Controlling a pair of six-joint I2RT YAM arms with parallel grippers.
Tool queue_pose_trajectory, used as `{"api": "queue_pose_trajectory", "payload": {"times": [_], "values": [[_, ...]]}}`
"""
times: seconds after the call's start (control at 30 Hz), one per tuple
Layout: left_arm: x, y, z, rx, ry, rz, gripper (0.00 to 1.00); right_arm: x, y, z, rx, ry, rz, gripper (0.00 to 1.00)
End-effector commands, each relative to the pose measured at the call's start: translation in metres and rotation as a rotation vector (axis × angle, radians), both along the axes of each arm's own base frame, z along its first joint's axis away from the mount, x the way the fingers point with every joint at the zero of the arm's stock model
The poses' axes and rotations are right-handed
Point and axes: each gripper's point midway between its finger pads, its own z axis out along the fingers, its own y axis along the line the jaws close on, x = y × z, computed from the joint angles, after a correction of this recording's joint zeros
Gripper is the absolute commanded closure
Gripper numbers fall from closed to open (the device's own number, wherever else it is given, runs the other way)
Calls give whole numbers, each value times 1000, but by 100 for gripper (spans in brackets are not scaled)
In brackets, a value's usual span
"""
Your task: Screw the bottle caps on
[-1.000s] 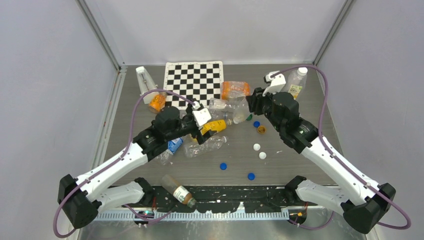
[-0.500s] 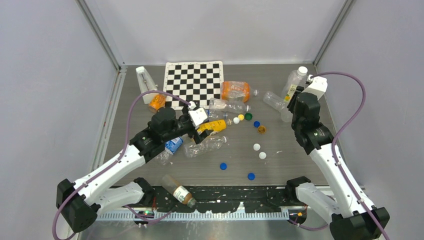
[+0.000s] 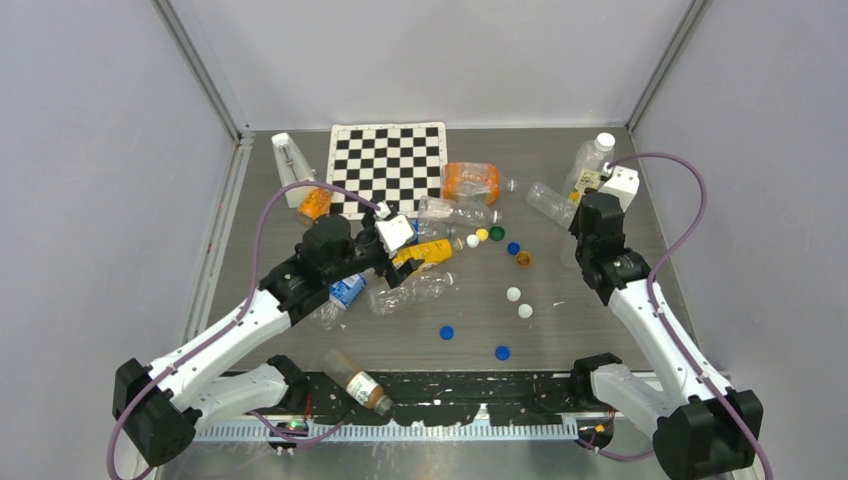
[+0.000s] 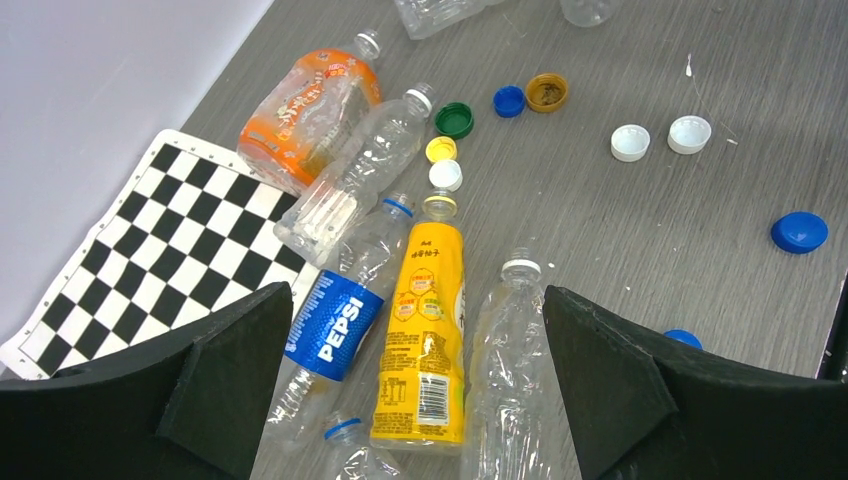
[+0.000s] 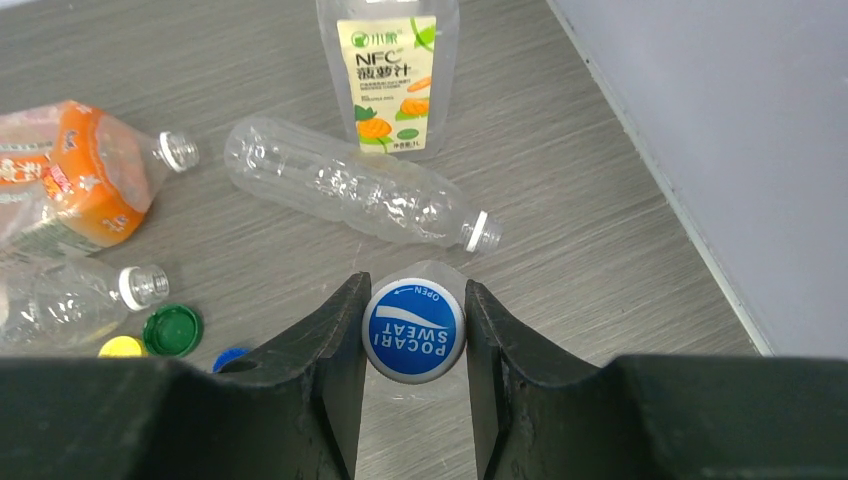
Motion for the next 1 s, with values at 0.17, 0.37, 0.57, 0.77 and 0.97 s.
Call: {"api": "queue_pose_trajectory", "payload": {"times": [0.17, 0.37, 0.57, 0.77, 0.97], "values": [[1, 0, 14, -45, -35, 2, 0, 8, 4, -6, 53, -6, 16, 94], [1, 0, 16, -48, -39, 1, 0, 6, 6, -11, 64, 22, 27, 74], [1, -1, 15, -48, -38, -1, 0, 6, 9, -1, 65, 31, 49, 51], [2, 0, 16, -49, -42, 1, 0, 8, 9, 8, 63, 18, 50, 40], [2, 0, 16, -48, -42, 1, 0, 7, 6, 12, 56, 13, 37, 37]]}}
